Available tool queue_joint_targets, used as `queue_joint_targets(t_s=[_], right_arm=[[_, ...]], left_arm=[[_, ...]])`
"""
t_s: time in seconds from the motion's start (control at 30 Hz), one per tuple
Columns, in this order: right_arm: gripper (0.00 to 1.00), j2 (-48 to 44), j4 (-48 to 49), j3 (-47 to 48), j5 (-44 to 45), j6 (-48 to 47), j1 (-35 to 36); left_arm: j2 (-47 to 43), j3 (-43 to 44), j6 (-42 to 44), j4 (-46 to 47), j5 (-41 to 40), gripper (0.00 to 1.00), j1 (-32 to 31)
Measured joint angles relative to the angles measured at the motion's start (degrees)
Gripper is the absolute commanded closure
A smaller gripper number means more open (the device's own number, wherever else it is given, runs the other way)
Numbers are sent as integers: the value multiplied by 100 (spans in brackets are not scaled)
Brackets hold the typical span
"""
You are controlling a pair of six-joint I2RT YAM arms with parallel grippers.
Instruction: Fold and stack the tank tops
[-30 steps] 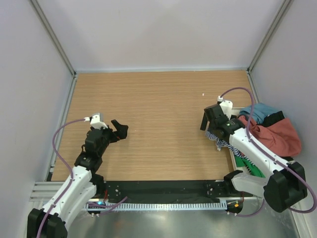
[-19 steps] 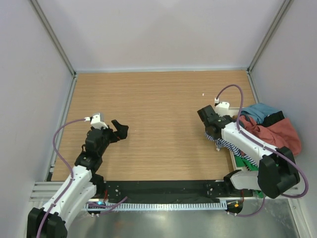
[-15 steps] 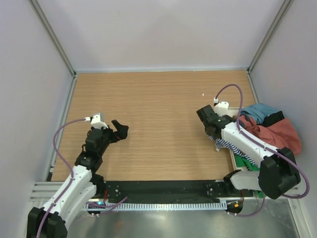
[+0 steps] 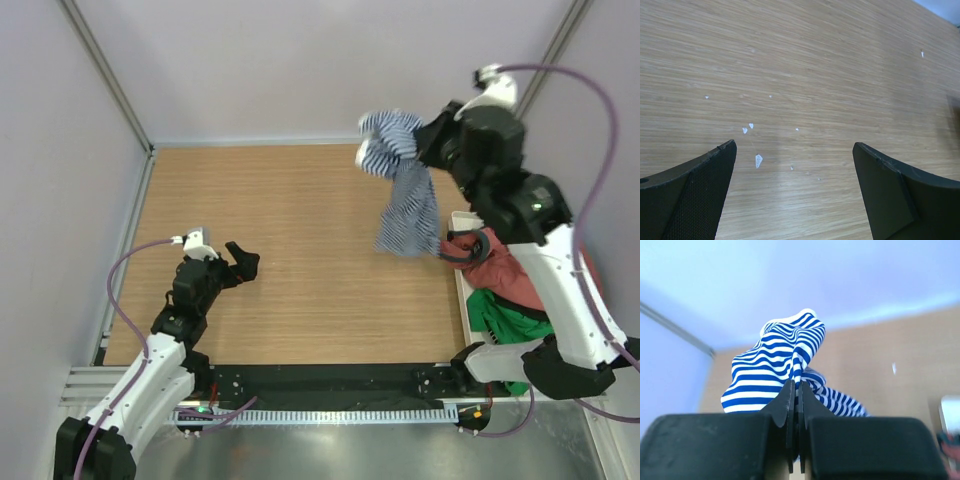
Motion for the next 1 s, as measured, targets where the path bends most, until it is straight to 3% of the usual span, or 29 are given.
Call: queue_joint_targets(t_s=[0.1,0.2,0.4,0.63,0.8,1.0], right_arm=[[99,195,-17,1639,229,-223,-2],[99,201,13,2251,186,-332,-11],[99,87,205,1602,-802,-435,-11],[99,920,380,376,-1891,-516,203],[99,1512,579,356,-2616,-575,791],[99,1486,1480,380,-3364,-452,1091]], left_arm=[[0,0,0,0,0,0,0],[0,0,0,0,0,0,2],[-9,0,-11,-2,-22,0,0],[-302,0,-24,-94,-146,0,0],[-573,0,-33,-168,-254,0,0],[-990,-2,-116,-380,-463,2,0]])
